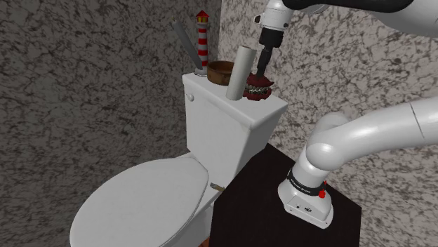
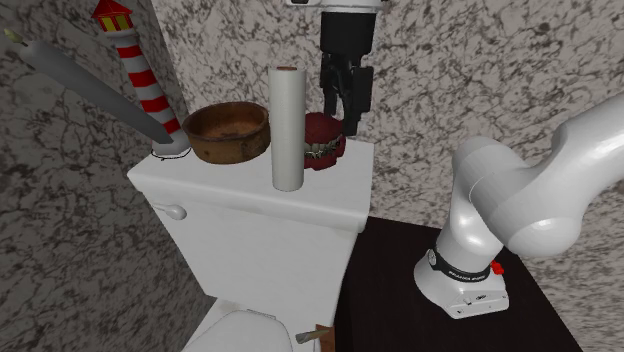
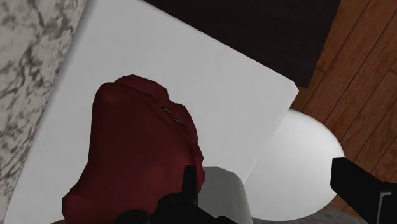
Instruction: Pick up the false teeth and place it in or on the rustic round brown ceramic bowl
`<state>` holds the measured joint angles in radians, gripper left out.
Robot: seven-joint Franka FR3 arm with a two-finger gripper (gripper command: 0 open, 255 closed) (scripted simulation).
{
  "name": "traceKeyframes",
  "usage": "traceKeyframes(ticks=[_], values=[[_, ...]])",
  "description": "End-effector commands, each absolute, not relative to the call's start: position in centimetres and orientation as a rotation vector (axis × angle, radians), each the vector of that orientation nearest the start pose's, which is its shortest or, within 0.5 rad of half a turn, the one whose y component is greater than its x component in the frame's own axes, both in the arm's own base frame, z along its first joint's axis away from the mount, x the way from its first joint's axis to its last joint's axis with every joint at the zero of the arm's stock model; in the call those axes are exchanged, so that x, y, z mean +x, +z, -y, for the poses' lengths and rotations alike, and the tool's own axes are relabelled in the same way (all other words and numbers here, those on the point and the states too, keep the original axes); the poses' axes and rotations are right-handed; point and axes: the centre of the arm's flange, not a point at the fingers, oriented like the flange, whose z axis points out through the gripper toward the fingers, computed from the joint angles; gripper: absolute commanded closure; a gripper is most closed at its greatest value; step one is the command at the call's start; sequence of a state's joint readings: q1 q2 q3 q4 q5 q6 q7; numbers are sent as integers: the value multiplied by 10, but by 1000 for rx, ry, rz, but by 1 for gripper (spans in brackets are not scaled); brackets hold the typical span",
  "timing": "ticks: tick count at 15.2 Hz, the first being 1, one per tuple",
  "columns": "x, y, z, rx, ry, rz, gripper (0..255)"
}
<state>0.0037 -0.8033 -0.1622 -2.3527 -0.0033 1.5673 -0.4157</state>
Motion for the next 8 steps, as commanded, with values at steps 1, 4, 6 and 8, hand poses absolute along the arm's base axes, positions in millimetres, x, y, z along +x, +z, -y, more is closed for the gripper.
traceKeyframes(ticks=[1, 4, 6, 8], values=[[298, 595, 92, -2972, -35, 537, 0], [300, 593, 134, -2930, 2, 638, 0], [304, 592, 162, -2899, 27, 704, 0], [306, 591, 176, -2883, 39, 737, 0]])
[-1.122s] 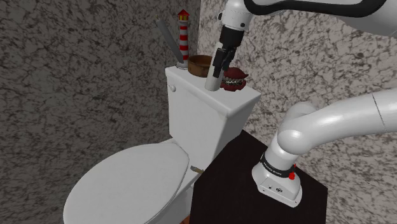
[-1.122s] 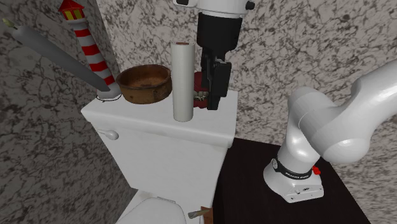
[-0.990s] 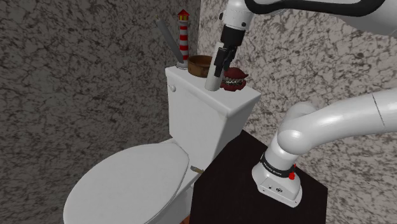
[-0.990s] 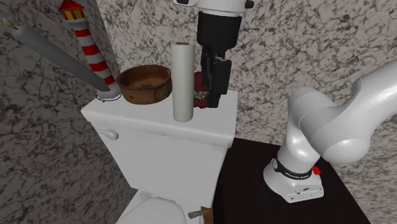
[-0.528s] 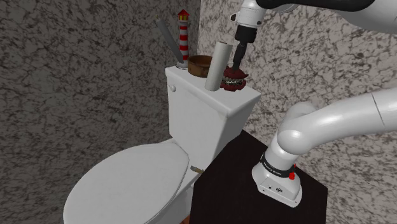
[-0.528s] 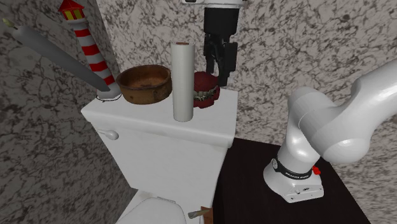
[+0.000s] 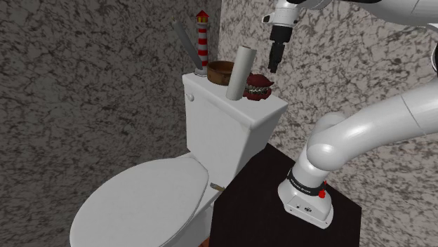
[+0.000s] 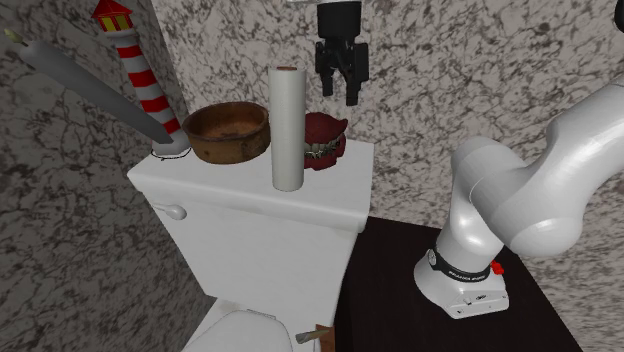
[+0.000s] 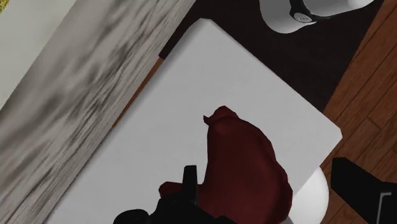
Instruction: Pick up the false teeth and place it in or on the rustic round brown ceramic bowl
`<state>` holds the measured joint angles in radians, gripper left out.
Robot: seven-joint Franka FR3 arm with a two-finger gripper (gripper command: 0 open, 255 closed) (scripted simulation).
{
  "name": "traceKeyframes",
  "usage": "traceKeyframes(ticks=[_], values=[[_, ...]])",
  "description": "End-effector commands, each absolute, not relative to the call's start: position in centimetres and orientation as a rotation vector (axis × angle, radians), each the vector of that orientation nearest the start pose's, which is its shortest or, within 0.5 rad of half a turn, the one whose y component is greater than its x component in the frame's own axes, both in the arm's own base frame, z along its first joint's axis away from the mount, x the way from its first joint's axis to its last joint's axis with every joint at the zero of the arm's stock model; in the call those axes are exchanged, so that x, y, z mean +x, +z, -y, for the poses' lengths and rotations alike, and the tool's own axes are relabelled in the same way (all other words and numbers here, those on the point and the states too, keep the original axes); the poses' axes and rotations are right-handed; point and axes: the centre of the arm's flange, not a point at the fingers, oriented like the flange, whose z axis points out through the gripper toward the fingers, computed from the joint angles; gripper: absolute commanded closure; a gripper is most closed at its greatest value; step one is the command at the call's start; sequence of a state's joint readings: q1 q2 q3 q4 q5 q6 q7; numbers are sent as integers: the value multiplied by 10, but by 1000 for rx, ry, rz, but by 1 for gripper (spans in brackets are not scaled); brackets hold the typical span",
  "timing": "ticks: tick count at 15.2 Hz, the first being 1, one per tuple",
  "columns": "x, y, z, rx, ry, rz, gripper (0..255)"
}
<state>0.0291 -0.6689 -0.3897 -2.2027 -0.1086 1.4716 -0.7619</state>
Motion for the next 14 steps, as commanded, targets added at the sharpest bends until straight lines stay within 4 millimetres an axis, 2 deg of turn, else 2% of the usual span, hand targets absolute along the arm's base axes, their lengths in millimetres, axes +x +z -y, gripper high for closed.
traceKeyframes(ticks=[1, 7, 14], values=[[306, 586, 175, -2883, 39, 737, 0], [303, 552, 170, -2883, 39, 737, 0], [303, 552, 170, -2883, 40, 737, 0]])
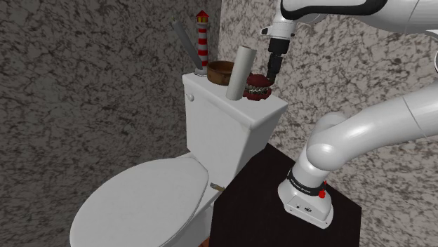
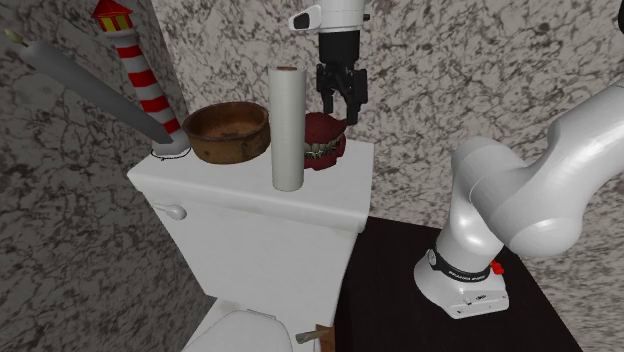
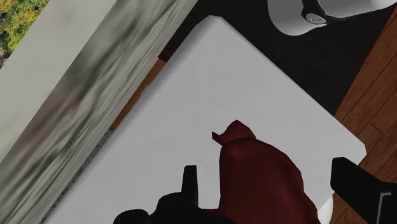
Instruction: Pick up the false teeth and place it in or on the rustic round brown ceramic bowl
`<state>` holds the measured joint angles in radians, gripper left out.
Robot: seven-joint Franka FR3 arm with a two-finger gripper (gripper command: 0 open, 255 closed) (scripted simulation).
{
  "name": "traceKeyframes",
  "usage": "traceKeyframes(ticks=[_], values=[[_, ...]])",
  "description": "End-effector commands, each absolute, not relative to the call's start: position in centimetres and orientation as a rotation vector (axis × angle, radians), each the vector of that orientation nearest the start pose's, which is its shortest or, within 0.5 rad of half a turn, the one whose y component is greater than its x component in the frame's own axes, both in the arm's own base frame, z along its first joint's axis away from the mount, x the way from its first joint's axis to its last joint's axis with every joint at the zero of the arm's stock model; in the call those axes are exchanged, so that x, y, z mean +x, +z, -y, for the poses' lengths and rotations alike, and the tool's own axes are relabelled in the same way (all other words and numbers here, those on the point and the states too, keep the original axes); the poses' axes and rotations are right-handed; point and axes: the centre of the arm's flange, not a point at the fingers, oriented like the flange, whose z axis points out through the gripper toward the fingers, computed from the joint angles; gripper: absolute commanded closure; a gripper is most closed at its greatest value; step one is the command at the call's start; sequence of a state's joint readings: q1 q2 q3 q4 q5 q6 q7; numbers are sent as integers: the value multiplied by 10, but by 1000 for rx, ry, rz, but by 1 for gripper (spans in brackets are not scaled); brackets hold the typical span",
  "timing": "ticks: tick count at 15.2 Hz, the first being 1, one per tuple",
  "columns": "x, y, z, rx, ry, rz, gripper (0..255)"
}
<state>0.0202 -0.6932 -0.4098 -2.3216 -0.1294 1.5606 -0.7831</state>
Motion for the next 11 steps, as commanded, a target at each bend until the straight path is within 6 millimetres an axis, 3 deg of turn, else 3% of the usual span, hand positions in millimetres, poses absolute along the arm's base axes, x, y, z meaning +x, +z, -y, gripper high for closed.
traceKeyframes(ticks=[1, 2, 11], values=[[303, 552, 170, -2883, 40, 737, 0], [303, 552, 170, -2883, 40, 737, 255], [303, 552, 170, -2883, 39, 737, 255]])
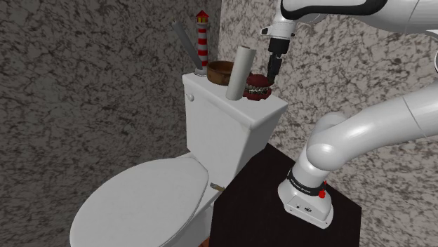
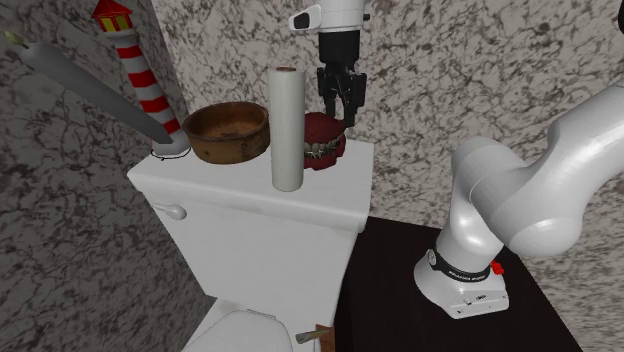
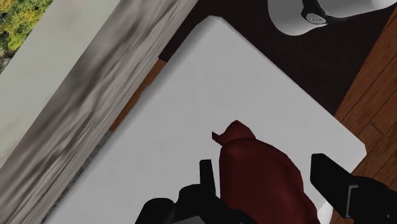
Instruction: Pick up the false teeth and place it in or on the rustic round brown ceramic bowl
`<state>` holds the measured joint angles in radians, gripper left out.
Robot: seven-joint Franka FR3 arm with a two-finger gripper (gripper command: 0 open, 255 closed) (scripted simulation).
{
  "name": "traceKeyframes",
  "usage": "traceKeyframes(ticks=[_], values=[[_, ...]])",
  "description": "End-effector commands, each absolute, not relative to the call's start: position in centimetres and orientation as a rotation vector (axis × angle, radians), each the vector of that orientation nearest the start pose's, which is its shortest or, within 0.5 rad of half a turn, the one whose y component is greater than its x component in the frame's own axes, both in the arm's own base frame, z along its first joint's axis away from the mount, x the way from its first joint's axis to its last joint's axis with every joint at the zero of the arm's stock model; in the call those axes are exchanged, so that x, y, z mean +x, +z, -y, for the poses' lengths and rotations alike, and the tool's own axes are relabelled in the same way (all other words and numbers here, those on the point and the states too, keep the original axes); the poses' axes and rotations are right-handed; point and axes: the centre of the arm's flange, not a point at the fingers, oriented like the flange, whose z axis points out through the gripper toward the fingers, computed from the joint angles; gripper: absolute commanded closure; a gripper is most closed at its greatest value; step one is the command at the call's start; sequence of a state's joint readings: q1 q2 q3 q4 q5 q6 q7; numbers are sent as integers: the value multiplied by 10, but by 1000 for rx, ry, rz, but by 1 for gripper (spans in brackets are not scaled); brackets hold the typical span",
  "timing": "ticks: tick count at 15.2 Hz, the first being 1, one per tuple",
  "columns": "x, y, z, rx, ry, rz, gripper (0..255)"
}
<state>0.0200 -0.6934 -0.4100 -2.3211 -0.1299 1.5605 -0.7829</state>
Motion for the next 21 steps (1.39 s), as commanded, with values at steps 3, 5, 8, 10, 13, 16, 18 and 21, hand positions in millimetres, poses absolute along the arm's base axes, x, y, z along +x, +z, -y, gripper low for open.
traceKeyframes(ticks=[3, 5, 8, 10, 13, 16, 18, 21], values=[[303, 568, 170, -2883, 39, 737, 255], [303, 578, 170, -2883, 39, 737, 255], [303, 594, 170, -2883, 39, 737, 255], [303, 605, 170, -2883, 39, 737, 255], [303, 621, 170, -2883, 39, 737, 255], [303, 636, 170, -2883, 39, 737, 255], [303, 647, 170, -2883, 39, 737, 255], [303, 663, 170, -2883, 39, 737, 255]])
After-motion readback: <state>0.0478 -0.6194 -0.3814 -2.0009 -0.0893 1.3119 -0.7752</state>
